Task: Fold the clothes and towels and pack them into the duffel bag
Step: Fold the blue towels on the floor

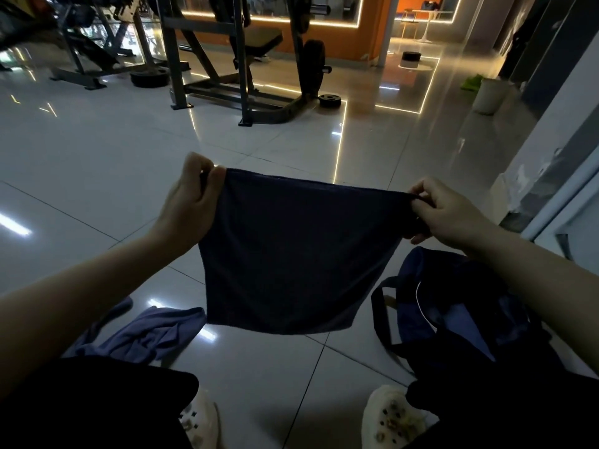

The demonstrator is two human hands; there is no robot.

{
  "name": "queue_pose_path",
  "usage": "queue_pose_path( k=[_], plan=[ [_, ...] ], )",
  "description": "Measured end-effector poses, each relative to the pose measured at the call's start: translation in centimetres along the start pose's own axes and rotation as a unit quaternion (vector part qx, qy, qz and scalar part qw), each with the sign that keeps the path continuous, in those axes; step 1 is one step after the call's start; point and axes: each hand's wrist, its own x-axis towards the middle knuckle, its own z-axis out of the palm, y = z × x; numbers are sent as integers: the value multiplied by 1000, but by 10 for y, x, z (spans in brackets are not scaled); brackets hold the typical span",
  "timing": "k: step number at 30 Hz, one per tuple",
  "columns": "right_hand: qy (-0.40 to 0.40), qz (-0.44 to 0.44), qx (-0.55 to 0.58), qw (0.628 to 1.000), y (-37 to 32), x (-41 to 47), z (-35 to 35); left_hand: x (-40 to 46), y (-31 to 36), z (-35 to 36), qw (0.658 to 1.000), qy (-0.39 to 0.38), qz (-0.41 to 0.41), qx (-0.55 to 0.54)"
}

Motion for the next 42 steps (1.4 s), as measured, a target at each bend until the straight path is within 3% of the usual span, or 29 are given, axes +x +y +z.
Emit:
queue_pose_path(
  k=[5, 9, 15, 22, 28, 32, 35, 42],
  plan=[
    [58, -21, -16, 998, -3, 4, -1, -1, -3, -1, 1000, -7, 27, 7],
    [-10, 23, -74, 997, 5, 4, 6, -4, -10, -4, 997, -33, 56, 27],
    [37, 0, -14, 999, -4, 4, 4, -4, -21, -8, 995, -49, 78, 32],
    [4, 2, -44, 999, 10, 5, 5, -5, -32, -8, 991, -136, -12, 11],
    [-70, 26, -102, 992, 14, 1, 2, -12, -41, -20, 972, -225, -48, 55],
    [-193, 95, -138, 967, 19, -4, 3, -17, -46, -28, 960, -267, -66, 60],
    [-276, 146, -99, 945, 20, -6, 0, -23, -50, -28, 948, -303, -84, 58],
    [-312, 179, -49, 932, 52, 4, 21, -30, -74, -5, 917, -360, -171, 29]
  ],
)
